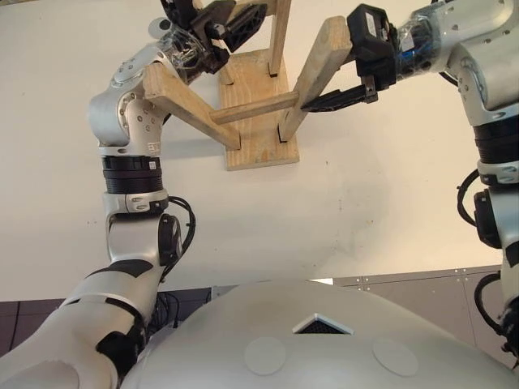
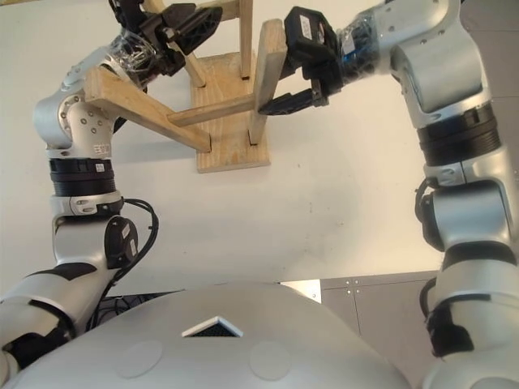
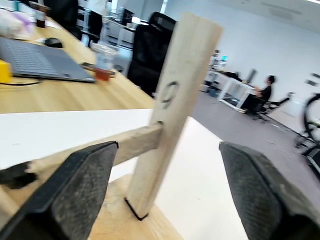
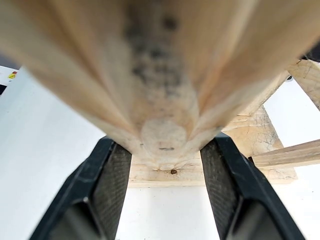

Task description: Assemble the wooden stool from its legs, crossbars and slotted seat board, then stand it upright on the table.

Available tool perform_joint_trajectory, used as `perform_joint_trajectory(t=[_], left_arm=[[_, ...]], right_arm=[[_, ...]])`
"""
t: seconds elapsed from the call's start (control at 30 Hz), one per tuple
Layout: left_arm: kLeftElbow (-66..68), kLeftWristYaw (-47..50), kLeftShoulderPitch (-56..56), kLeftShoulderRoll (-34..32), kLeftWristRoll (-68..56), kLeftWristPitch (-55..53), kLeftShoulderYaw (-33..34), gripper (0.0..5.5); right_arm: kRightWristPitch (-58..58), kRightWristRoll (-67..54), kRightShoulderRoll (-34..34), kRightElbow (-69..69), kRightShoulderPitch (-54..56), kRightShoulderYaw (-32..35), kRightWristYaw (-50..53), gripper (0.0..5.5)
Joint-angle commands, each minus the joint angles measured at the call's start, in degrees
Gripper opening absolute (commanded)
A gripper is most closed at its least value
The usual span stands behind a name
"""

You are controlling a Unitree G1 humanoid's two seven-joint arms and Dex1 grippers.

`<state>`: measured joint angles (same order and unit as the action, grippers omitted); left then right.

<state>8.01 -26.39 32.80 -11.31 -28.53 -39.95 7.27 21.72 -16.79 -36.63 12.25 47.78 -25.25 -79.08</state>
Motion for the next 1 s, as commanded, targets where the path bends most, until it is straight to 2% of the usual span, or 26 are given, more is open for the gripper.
perform_joint_trajectory(t=[0.03,0.27,0.33,0.4,0.53,0.63,0.73,0.83,0.9,1.0], left_arm=[[4.1,11.0,7.5,8.3,7.1,0.4,-6.2,3.72],[10.8,11.1,15.4,16.1,10.8,-0.1,-11.2,3.72],[11.4,9.7,15.9,17.1,11.6,-0.5,-12.7,3.72],[13.0,7.3,16.6,16.5,12.6,0.1,-13.6,3.72],[19.7,2.3,18.1,8.0,13.4,2.8,-10.0,3.72],[24.6,-2.3,16.5,-0.2,14.2,7.2,-7.2,3.72],[19.2,-12.8,10.7,-4.9,10.7,12.7,-5.1,3.72],[13.9,-18.8,13.7,-1.8,5.4,15.4,-4.2,3.72],[19.5,-19.1,22.7,2.6,6.5,21.3,-5.4,3.72],[30.3,-17.7,38.1,6.3,7.9,28.8,-4.6,3.72]], right_arm=[[9.4,18.2,1.4,7.9,0.4,-15.5,4.0,2.01],[5.3,24.0,1.8,5.0,-7.5,-21.7,12.6,2.01],[5.4,25.1,3.5,5.3,-8.6,-22.1,14.9,1.70],[8.1,22.4,5.7,4.9,-10.5,-17.1,16.7,1.34],[13.2,14.0,4.2,2.3,-15.7,-2.4,19.0,0.80],[15.6,9.4,2.8,-1.3,-20.0,5.4,20.1,0.80],[15.6,6.5,3.2,-5.7,-24.9,13.2,24.5,1.06],[16.2,2.5,2.4,-12.2,-32.6,20.8,26.4,1.62],[16.8,0.7,2.7,-13.9,-34.4,23.8,27.3,1.86],[16.9,0.3,4.4,-13.3,-32.3,24.3,29.4,2.36]])
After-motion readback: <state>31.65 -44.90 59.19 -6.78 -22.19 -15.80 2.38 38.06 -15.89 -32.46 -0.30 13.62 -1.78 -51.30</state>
